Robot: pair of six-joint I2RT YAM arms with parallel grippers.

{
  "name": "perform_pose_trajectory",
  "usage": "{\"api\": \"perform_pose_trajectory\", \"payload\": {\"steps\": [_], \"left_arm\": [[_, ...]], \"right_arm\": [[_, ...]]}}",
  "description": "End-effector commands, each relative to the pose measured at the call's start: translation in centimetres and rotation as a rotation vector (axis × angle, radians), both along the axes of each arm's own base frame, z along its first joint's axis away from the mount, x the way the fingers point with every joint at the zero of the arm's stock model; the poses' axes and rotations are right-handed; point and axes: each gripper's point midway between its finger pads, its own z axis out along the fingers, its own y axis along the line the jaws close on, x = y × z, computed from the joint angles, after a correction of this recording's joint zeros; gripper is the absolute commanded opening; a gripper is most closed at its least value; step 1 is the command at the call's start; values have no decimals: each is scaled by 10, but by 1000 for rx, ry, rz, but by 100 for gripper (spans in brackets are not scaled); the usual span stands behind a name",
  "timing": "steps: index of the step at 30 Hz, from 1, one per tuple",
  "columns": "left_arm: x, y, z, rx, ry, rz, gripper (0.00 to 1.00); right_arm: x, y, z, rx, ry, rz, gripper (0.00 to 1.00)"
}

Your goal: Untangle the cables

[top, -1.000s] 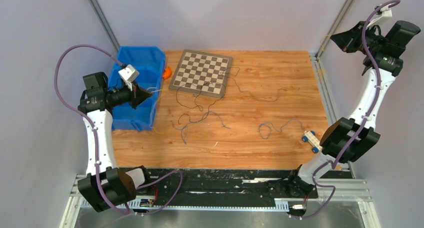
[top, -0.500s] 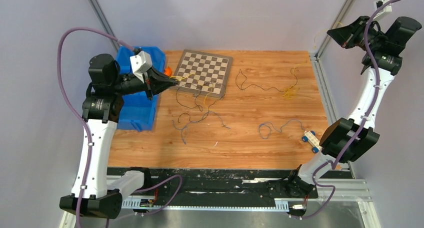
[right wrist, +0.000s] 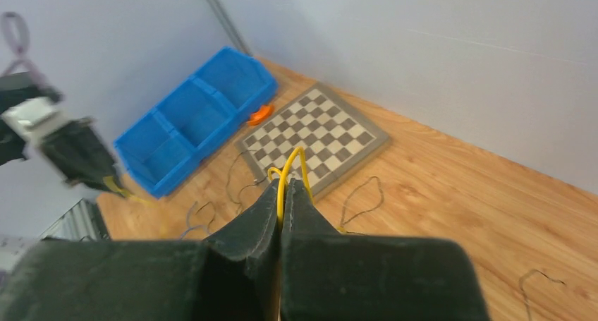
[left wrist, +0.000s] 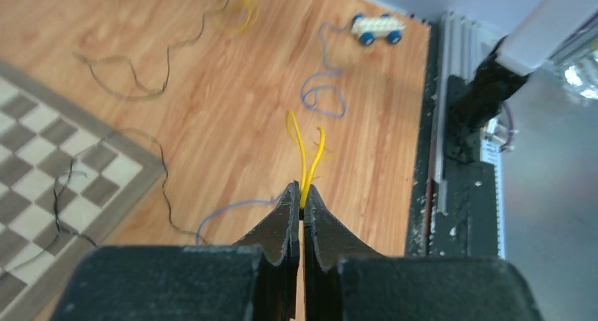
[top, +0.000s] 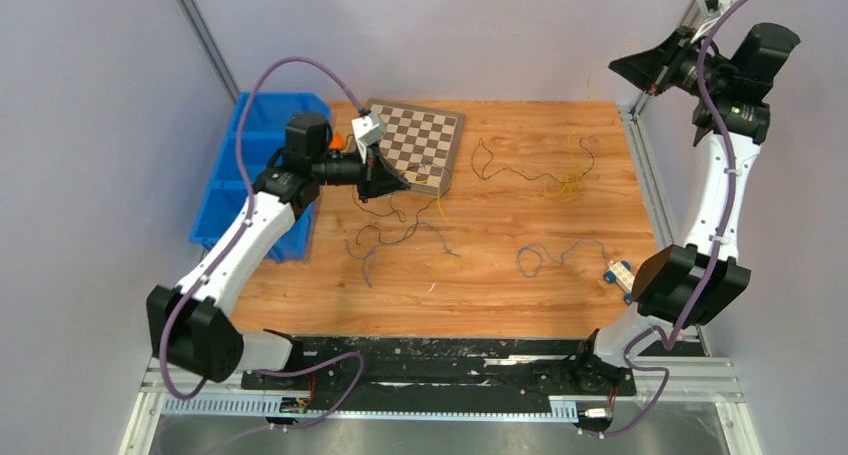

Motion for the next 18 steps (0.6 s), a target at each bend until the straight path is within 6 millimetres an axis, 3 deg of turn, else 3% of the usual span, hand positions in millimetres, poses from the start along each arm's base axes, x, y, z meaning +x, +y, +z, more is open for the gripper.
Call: {"api": "perform_pose_trajectory", "payload": {"steps": [1, 2, 3, 5, 9, 13, 18], "left_arm": [[23, -11, -45, 93, -12, 12, 32], [26, -14, -58, 126, -19, -6, 47], [25, -19, -60, 143, -15, -17, 84], [28, -29, -57, 131, -43, -31, 98], [31, -57, -36, 69, -167, -62, 100], [33, -94, -43, 43, -208, -121, 100], [35, -136, -61, 23, -237, -191, 100]], "right_arm": [[-44, 52, 37, -36, -107, 167, 0], [-52, 63, 43, -42, -124, 196, 0], [-57, 71, 47, -47, -137, 217, 0], [-69, 86, 57, -59, -172, 259, 0], [-88, 111, 78, -76, -245, 318, 0], [-104, 129, 96, -71, -301, 362, 0], [-113, 143, 98, -55, -305, 401, 0]]}}
